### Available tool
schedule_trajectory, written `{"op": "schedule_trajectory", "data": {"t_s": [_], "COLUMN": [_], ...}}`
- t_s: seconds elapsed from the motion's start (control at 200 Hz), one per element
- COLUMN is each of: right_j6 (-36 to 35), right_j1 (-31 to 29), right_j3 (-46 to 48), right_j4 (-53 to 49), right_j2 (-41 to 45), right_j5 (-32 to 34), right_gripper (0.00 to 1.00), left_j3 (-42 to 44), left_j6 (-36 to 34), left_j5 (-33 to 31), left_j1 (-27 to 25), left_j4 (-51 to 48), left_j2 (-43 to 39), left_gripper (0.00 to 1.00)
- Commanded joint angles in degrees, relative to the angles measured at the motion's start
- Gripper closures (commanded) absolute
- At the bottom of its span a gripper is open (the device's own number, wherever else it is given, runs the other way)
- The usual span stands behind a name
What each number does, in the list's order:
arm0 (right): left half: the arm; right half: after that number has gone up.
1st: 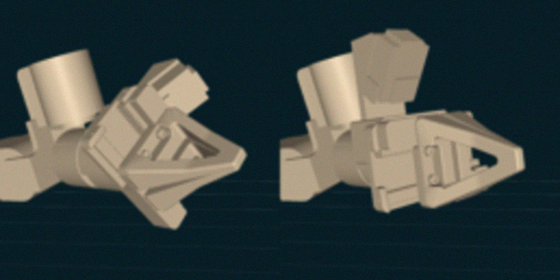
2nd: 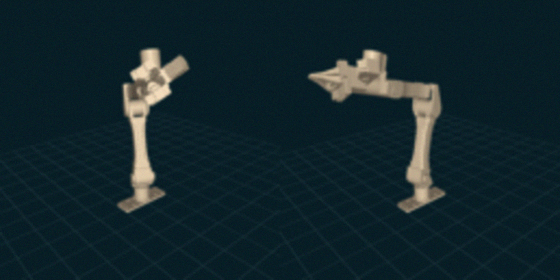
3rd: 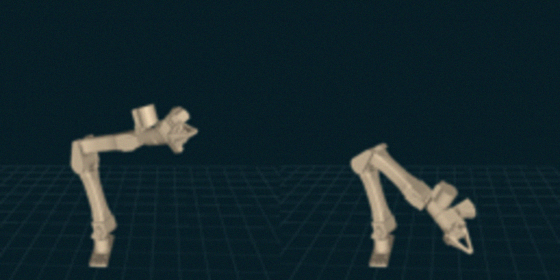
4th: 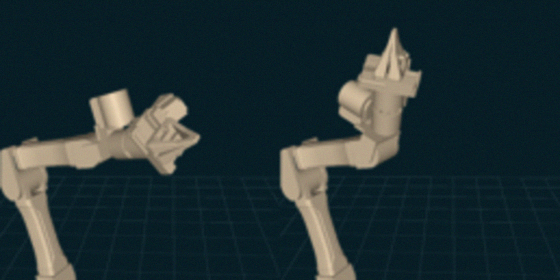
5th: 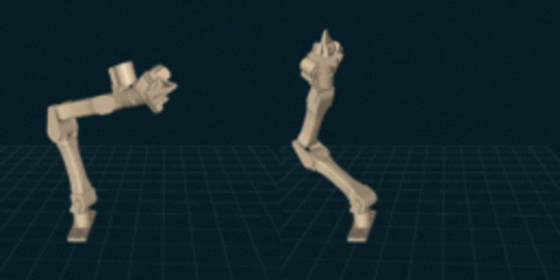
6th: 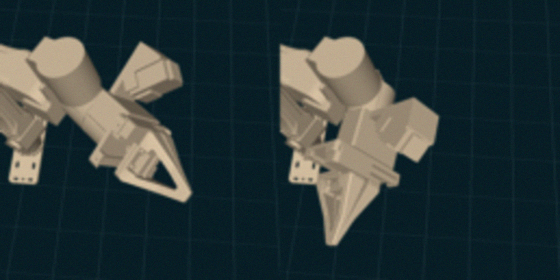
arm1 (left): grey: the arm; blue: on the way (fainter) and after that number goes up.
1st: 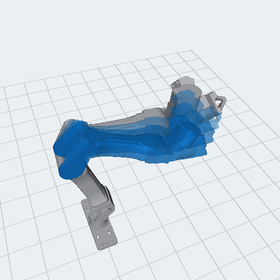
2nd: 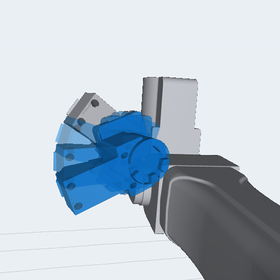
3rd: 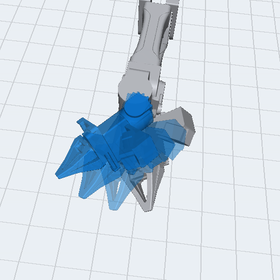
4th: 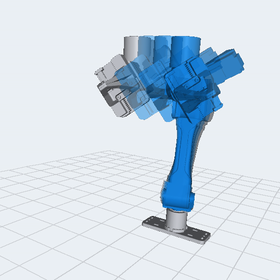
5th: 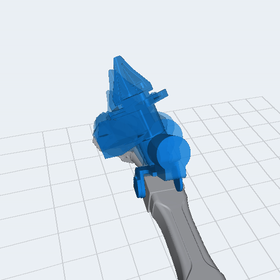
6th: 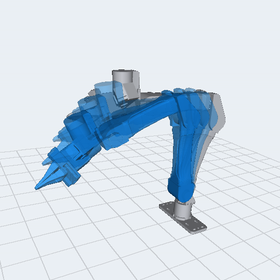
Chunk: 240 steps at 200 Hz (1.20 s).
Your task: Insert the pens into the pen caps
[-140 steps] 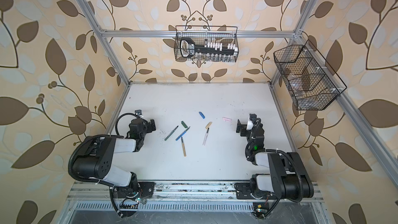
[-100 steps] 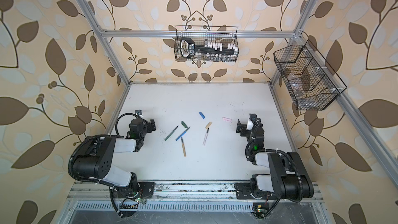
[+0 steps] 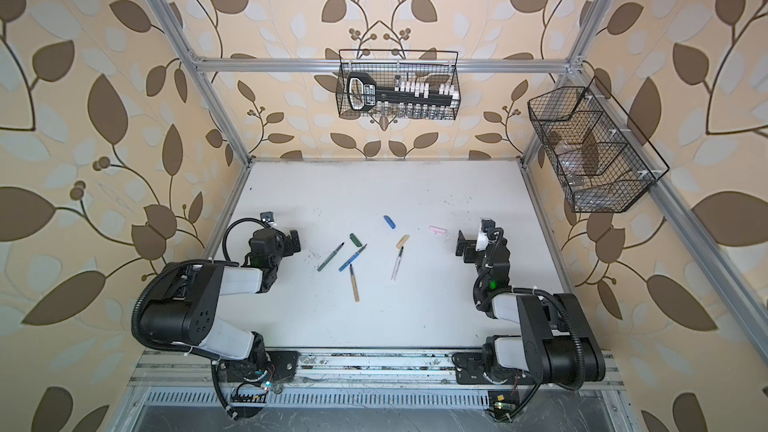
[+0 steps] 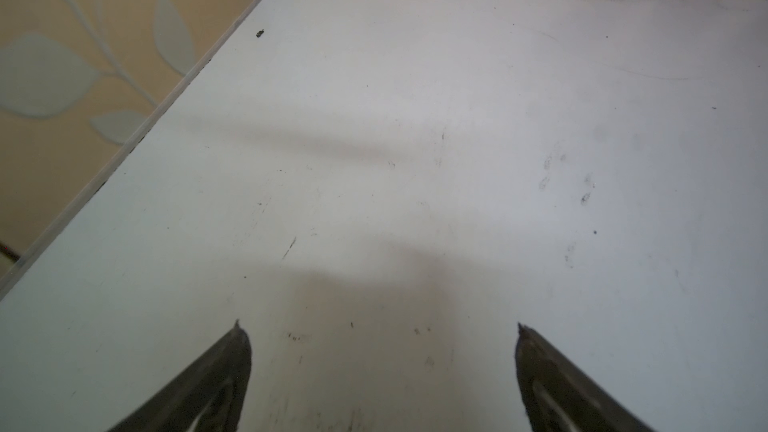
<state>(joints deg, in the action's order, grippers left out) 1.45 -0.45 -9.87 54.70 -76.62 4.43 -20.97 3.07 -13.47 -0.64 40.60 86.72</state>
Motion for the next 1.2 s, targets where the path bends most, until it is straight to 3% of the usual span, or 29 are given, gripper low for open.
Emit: {"op": "schedule_trajectory", "data": {"t_s": [0.0,0.545,0.615,0.77,0.835,0.955,1.075,1.195], "right_j6": [-0.46,0.16,0.92,7.19,10.31,13.15,16.82,21.69], "right_j1": [0.18,-0.22,-0.7,-0.91,-1.68,-5.7,-9.75,-16.77], "right_j3": [-1.43,-2.83,-6.22,-14.57,-18.52,-25.21,-28.17,-27.81], "right_j4": [1.43,-1.95,-9.94,-31.98,-41.47,-58.5,-70.82,-76.58], "right_j2": [-0.53,1.41,4.66,12.38,15.0,18.24,20.07,21.21], "right_j5": [-0.75,1.98,5.38,6.97,6.35,7.8,5.99,6.1], "right_gripper": [0.0,0.03,0.06,0.09,0.11,0.17,0.21,0.26], "left_j3": [-1.48,-1.27,-2.62,-10.71,-15.14,-19.2,-18.23,-14.94], "left_j6": [-0.17,-0.3,0.31,1.33,4.88,9.5,14.16,15.24], "left_j5": [0.29,0.38,-2.13,-3.46,-3.41,7.83,18.88,23.36], "left_j1": [0.56,0.53,0.56,0.53,0.56,0.39,0.06,-1.81], "left_j4": [2.03,2.09,-0.04,-18.96,-28.01,-35.16,-35.1,-34.5], "left_j2": [-0.58,-0.84,-1.91,-7.84,-9.95,-13.37,-16.78,-21.56], "left_gripper": [0.01,0.01,0.01,0.01,0.01,0.01,0.01,0.01]}}
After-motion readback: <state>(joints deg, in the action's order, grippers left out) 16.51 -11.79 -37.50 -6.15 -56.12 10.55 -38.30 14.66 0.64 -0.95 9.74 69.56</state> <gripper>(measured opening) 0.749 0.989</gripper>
